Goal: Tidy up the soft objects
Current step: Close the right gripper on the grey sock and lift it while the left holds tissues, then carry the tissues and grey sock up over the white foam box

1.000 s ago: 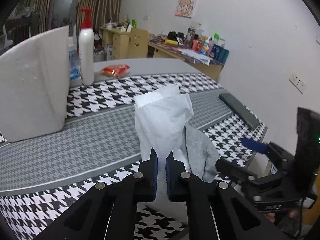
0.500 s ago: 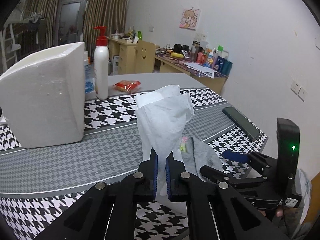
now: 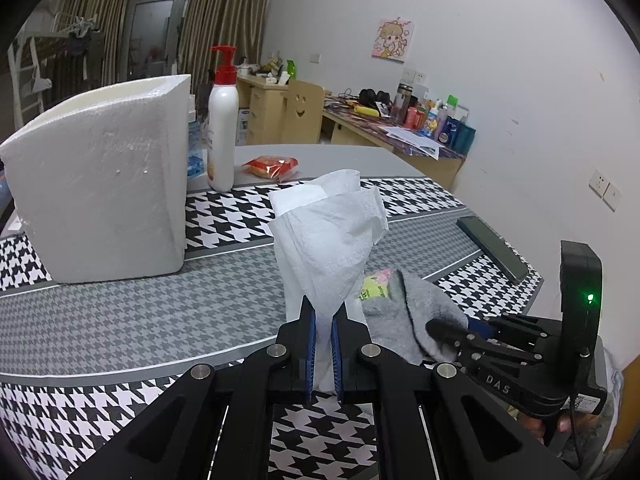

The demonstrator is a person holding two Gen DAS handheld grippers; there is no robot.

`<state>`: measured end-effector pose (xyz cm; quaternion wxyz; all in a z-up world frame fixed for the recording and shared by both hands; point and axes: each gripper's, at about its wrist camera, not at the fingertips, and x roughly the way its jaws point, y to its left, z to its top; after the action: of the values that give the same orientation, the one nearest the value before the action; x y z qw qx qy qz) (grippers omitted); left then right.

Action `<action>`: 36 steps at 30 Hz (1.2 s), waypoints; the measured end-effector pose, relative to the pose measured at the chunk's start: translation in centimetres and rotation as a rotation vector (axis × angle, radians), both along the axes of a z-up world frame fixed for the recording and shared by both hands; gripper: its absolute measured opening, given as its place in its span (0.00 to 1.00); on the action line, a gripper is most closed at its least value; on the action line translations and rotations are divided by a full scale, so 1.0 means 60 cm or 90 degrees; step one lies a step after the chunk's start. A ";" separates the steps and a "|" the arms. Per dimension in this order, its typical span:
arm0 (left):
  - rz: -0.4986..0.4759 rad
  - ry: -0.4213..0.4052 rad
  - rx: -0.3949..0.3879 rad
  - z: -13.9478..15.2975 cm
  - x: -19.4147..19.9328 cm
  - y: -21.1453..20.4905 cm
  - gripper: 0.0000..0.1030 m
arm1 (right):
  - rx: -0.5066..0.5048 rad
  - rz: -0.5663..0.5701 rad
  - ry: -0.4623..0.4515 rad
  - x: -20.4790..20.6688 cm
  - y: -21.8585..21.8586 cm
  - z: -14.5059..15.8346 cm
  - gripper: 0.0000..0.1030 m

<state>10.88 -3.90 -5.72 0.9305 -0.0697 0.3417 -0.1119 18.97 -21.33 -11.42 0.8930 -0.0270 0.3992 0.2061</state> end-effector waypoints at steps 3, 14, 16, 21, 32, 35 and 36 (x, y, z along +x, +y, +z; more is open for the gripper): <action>0.001 0.000 0.002 0.000 -0.004 0.001 0.07 | -0.002 -0.009 -0.005 -0.006 -0.002 0.006 0.11; -0.002 -0.017 0.014 0.010 -0.019 -0.006 0.07 | 0.030 -0.011 -0.071 -0.044 -0.017 0.069 0.09; -0.003 -0.020 0.016 0.012 -0.021 -0.007 0.07 | 0.034 -0.011 -0.086 -0.051 -0.018 0.080 0.09; -0.004 -0.025 0.019 0.016 -0.024 -0.010 0.07 | 0.043 -0.008 -0.118 -0.065 -0.021 0.108 0.09; -0.005 -0.046 0.027 0.039 -0.035 -0.017 0.07 | 0.056 -0.003 -0.161 -0.082 -0.028 0.140 0.09; -0.003 -0.052 0.031 0.045 -0.038 -0.018 0.07 | 0.059 -0.001 -0.162 -0.081 -0.030 0.140 0.09; -0.002 -0.054 0.032 0.046 -0.039 -0.018 0.07 | 0.061 -0.002 -0.160 -0.080 -0.030 0.140 0.09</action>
<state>8.52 -4.95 -2.95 0.9455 -0.0409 0.3046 -0.1073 14.15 -23.11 -2.99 0.9366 -0.0093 0.2736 0.2187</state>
